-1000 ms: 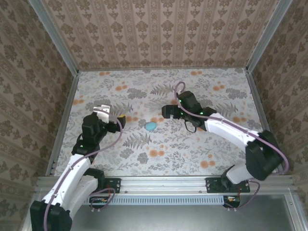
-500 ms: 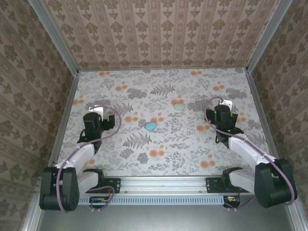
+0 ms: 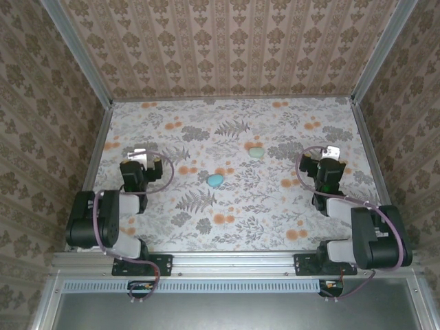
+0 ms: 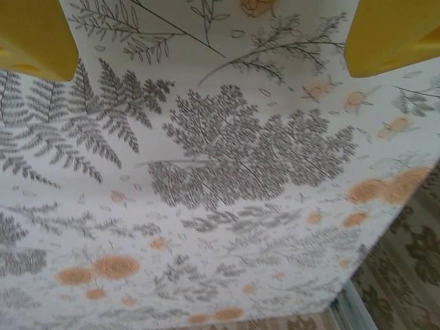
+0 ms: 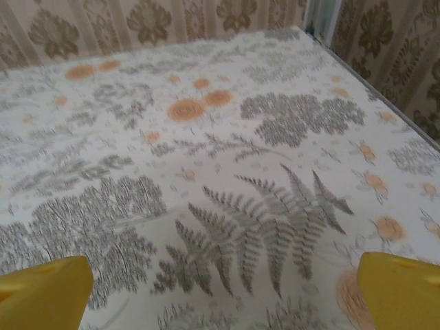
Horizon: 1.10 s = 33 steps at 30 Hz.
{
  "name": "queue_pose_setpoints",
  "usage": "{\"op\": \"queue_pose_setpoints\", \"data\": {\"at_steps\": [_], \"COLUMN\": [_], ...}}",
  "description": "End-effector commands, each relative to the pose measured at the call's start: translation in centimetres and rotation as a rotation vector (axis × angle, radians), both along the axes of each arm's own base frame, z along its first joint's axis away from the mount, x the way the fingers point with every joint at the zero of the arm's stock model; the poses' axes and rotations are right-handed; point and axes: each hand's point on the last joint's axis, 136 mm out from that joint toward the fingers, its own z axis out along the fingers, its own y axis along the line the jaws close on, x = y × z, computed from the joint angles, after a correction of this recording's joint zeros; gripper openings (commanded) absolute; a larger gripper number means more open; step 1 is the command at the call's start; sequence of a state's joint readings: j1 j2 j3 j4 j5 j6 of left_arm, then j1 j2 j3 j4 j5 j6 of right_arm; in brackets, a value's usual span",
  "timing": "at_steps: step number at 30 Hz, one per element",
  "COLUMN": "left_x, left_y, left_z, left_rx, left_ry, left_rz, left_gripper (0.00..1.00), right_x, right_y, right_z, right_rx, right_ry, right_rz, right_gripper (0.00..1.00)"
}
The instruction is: Insert the wireless bluetooth earbuds into the charging case
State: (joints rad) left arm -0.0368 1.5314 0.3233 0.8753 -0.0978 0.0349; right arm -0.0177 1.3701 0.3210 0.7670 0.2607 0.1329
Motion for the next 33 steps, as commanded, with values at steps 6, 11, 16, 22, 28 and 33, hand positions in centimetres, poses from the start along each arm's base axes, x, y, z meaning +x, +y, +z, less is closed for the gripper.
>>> {"op": "queue_pose_setpoints", "data": {"at_steps": [6, 11, 16, 22, 28, 33], "left_x": [2.2, 2.2, 2.2, 2.2, 2.2, 2.3], "left_y": [-0.1, -0.1, -0.1, -0.6, -0.6, -0.6], "left_z": [2.4, 2.3, 2.4, 2.4, 2.3, 2.4], "left_rx": [-0.008, -0.007, -0.006, -0.009, -0.007, -0.010], "left_ry": [-0.054, -0.055, -0.058, -0.054, -0.052, -0.054], "left_rz": [-0.020, -0.021, -0.021, -0.050, -0.049, -0.049], "left_gripper": [1.00, 1.00, 1.00, 1.00, 1.00, 1.00], "right_x": [3.7, 3.1, 2.9, 3.0, 3.2, 3.0], "right_y": [2.8, 3.0, 2.7, 2.7, 2.9, 2.9], "right_z": [0.2, -0.2, -0.4, -0.4, -0.5, -0.4], "right_rx": [-0.031, -0.045, -0.052, -0.053, -0.055, -0.053], "right_ry": [0.034, -0.054, -0.016, -0.019, -0.008, -0.017], "right_rz": [0.126, 0.138, 0.098, 0.102, 0.107, 0.112], "right_gripper": [1.00, 1.00, 1.00, 1.00, 1.00, 1.00]}}
